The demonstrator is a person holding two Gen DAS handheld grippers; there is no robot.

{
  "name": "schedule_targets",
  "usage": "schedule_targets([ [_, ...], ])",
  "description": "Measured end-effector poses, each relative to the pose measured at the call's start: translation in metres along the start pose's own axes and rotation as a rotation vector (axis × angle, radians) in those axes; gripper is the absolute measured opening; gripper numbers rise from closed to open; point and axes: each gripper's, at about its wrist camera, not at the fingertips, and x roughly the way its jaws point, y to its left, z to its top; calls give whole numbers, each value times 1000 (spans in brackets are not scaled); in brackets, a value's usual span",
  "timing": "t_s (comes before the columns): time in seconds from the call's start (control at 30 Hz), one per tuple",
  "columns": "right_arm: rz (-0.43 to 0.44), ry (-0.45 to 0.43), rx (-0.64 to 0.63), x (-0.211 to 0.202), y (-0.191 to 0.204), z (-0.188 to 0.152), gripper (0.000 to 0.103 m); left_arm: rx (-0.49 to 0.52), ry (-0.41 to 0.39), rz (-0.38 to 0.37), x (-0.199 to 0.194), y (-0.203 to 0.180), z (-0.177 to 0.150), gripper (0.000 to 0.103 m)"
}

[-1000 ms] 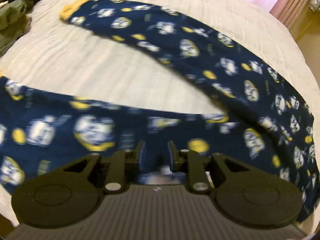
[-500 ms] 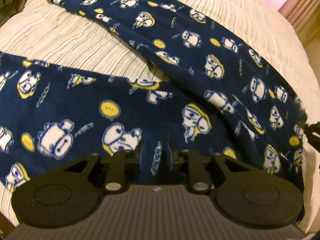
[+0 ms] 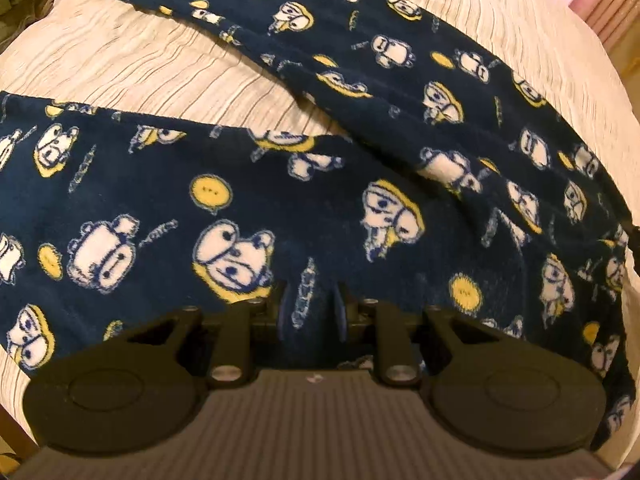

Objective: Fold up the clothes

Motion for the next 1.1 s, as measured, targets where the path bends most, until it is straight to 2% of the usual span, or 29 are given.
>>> schedule_targets([
  [0.03, 19, -3, 32, -6, -2, -2, 32, -1, 0, -2, 0, -1, 0, 19],
  [0.07, 8, -7, 34, -14, -2, -5, 61, 0, 0, -4, 0, -2, -1, 19],
  [0.1, 2, -8, 9, -26, 0, -12, 70, 2, 0, -5, 0, -3, -1, 19],
  [0.17, 26, 33, -46, -43, 4, -28, 69, 7, 0, -8, 1, -5, -2, 19],
  [0.2, 42, 68, -71, -49, 5, -38, 65, 9, 2, -9, 1, -6, -3, 19],
  [0.23, 51, 109, -96, -51, 8, -45, 58, 10, 5, -9, 2, -7, -4, 19],
  [0.27, 60, 151, -120, -52, 11, -53, 42, 9, 7, -11, 3, -8, -4, 19],
  [0.33, 59, 197, -132, -48, 9, -64, 39, 10, 6, -16, 3, -10, -5, 19],
  [0.43, 64, 216, -122, -40, 8, -72, 39, 14, 2, -21, 1, -12, -7, 19],
  [0.47, 74, 212, -133, -39, 12, -73, 35, 16, 1, -21, 1, -12, -8, 19],
  [0.5, 85, 208, -144, -37, 16, -74, 14, 15, 1, -19, 1, -12, -8, 19],
  [0.53, 84, 209, -160, -39, 18, -74, 8, 12, 1, -16, 1, -11, -9, 19],
  [0.6, 69, 181, -176, -44, 25, -67, 5, 3, 3, -11, 2, -9, -10, 19],
  [0.73, 16, 23, -135, -65, 15, -62, 5, -3, 1, -7, 3, -5, -14, 19],
  [0.87, -90, 102, -144, -45, 8, -71, 5, -1, 18, 0, 6, -3, -19, 19],
  [0.9, -101, 88, -149, -48, 9, -70, 7, 0, 17, -2, 5, -3, -20, 19],
  [0.93, -114, 83, -141, -49, 11, -69, 11, 1, 18, -3, 4, -2, -20, 19],
  [0.97, -117, 76, -130, -52, 12, -69, 32, 2, 19, -3, 4, -2, -21, 19],
  [1.0, -126, 57, -127, -59, 15, -71, 48, 2, 21, -2, 3, -1, -22, 19],
  [1.07, -128, 35, -127, -79, 19, -80, 55, 0, 22, -2, 1, 2, -24, 19],
  [1.1, -121, 31, -130, -91, 21, -87, 55, -1, 24, -2, 0, 3, -25, 19],
])
